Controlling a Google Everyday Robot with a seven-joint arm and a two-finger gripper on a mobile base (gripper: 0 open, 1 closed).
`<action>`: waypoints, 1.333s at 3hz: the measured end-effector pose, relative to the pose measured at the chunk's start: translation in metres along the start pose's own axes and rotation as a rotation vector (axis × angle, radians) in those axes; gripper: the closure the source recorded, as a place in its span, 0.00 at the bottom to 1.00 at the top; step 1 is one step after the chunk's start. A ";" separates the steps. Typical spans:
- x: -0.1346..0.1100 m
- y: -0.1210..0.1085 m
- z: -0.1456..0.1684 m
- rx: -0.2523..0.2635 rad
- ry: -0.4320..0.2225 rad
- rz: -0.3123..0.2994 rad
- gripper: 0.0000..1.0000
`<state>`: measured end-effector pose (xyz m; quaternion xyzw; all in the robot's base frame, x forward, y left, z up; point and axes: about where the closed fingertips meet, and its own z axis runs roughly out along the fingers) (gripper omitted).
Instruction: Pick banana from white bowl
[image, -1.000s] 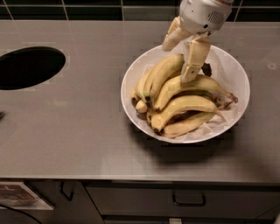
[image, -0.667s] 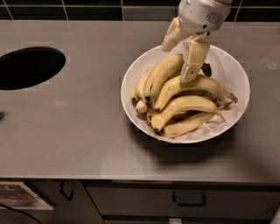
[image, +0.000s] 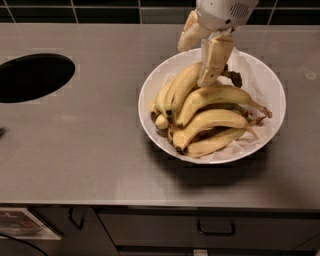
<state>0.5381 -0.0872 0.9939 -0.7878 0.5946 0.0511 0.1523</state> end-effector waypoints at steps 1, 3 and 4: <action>-0.002 -0.001 -0.002 0.002 0.005 -0.006 0.33; -0.002 -0.001 0.001 -0.008 0.014 -0.013 0.38; 0.000 0.001 0.005 -0.021 0.019 -0.011 0.39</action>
Offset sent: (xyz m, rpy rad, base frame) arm -0.0820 -0.0405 -0.0074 -0.1847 0.3146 0.0924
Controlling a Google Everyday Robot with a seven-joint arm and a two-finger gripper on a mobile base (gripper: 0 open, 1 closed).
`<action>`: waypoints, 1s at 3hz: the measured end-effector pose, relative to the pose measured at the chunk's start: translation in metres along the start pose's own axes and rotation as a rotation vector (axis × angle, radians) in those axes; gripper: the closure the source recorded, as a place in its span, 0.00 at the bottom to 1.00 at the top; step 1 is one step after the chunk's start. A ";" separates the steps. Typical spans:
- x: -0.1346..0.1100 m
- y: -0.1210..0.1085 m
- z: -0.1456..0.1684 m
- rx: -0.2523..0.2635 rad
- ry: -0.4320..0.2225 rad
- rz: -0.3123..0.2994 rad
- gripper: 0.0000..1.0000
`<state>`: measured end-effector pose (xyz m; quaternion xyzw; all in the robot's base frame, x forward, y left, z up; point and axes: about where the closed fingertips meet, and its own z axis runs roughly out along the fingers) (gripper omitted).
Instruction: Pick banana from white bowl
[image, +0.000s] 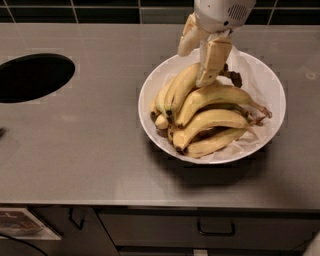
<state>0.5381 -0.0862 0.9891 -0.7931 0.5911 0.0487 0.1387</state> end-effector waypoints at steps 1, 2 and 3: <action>0.006 0.005 0.005 -0.019 -0.003 0.009 0.39; 0.012 0.011 0.010 -0.037 -0.003 0.019 0.42; 0.012 0.011 0.010 -0.037 -0.003 0.019 0.61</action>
Offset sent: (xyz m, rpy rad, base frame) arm -0.0930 -0.0587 -0.0264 -0.1673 0.3837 0.0607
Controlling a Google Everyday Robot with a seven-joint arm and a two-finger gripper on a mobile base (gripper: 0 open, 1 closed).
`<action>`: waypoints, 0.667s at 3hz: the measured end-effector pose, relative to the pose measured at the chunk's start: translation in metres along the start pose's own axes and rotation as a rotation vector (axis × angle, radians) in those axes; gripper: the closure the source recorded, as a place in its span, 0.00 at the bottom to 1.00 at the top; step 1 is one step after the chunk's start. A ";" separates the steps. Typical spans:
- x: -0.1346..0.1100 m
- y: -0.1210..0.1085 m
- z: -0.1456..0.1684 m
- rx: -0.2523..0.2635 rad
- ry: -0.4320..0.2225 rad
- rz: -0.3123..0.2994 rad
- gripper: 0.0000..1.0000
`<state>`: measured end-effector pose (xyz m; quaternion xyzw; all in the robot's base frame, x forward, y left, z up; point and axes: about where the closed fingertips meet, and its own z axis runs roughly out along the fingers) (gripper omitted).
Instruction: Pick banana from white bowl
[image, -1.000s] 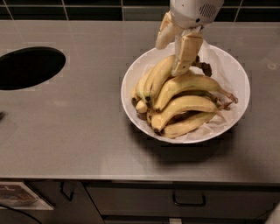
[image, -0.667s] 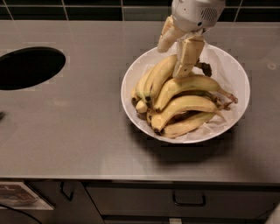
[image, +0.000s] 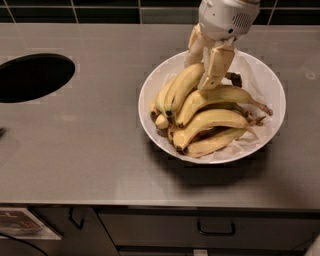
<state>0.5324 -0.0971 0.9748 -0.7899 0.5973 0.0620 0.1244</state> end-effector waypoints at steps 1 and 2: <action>0.000 0.000 0.000 0.000 0.000 0.000 0.84; 0.000 0.000 0.000 0.000 0.000 0.000 1.00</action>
Offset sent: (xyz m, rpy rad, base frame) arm 0.0000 0.0000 0.0054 0.0000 0.0000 0.0000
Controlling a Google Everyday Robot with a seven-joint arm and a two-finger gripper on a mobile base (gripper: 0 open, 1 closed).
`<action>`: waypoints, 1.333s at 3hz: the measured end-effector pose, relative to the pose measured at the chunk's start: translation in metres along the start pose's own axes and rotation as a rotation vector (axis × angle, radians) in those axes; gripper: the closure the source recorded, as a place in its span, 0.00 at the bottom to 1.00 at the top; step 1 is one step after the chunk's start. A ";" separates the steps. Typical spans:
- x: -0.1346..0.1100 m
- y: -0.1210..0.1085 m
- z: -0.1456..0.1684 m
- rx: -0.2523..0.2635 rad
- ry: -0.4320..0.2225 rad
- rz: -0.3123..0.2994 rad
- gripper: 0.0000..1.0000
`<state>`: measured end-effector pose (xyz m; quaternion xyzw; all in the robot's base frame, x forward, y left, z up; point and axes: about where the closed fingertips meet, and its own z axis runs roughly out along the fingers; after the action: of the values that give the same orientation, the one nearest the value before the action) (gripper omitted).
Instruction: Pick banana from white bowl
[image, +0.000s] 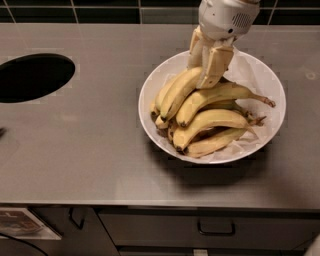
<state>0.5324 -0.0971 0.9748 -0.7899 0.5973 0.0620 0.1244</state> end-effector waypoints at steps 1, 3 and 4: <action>0.000 0.000 0.000 0.000 0.000 0.000 1.00; 0.000 0.000 0.000 0.000 0.000 0.000 1.00; 0.000 0.000 0.000 0.000 0.000 0.000 1.00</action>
Offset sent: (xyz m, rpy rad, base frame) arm -0.0246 -0.0161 0.0473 0.1553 -0.4161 -0.0851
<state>0.5324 -0.0971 0.9749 -0.7899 0.5973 0.0620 0.1245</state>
